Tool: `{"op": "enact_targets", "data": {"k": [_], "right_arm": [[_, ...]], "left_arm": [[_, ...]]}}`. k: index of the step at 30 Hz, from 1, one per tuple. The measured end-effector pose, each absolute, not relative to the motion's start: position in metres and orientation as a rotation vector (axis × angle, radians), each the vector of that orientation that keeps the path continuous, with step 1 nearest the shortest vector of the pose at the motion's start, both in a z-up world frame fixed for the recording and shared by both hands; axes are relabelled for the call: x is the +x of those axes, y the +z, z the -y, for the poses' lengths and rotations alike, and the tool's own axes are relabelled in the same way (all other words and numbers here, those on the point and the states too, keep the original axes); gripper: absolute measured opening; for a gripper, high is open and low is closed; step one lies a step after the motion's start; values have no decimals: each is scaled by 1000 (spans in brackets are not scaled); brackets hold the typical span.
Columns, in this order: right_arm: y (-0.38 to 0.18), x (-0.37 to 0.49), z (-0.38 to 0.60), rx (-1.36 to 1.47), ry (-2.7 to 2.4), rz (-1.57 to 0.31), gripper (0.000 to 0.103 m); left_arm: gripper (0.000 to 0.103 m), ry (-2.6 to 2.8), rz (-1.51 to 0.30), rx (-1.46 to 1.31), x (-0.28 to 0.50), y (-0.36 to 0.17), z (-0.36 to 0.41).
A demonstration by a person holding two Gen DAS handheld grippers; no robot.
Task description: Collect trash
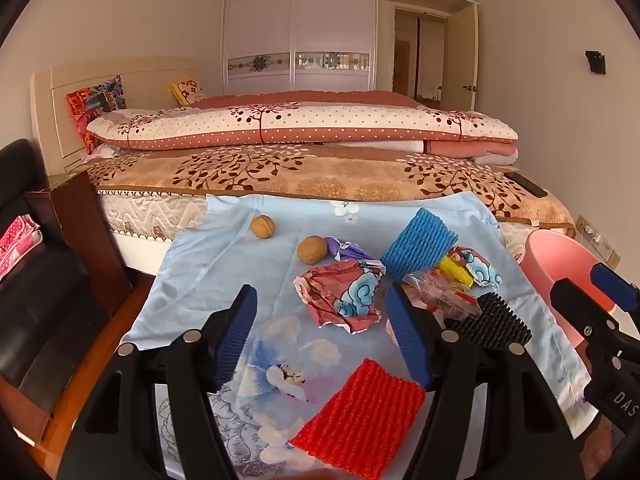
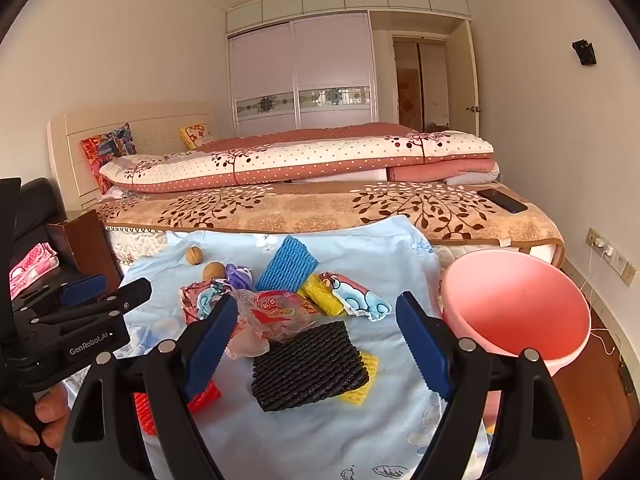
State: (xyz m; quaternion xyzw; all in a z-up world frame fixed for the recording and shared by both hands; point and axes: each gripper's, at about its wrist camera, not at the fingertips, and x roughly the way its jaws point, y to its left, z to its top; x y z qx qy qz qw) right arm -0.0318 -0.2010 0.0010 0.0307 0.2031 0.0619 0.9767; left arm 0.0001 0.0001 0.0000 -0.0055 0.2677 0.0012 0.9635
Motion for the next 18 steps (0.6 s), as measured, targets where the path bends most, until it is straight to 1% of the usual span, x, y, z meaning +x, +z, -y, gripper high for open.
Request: {"op": "enact_targets", "data": {"k": [5,17,18], "right_arm": [[5,-28,201,55,121,-417,80],[10,-39,201,39,75,-351,80],[11,-39,202,39,74,-350,80]], "left_arm": [[67,0,-539,-14,-1,0,0],[67,0,-542,-22,-3,11,0],[67,4,-538,-29,0,5,-3]]}}
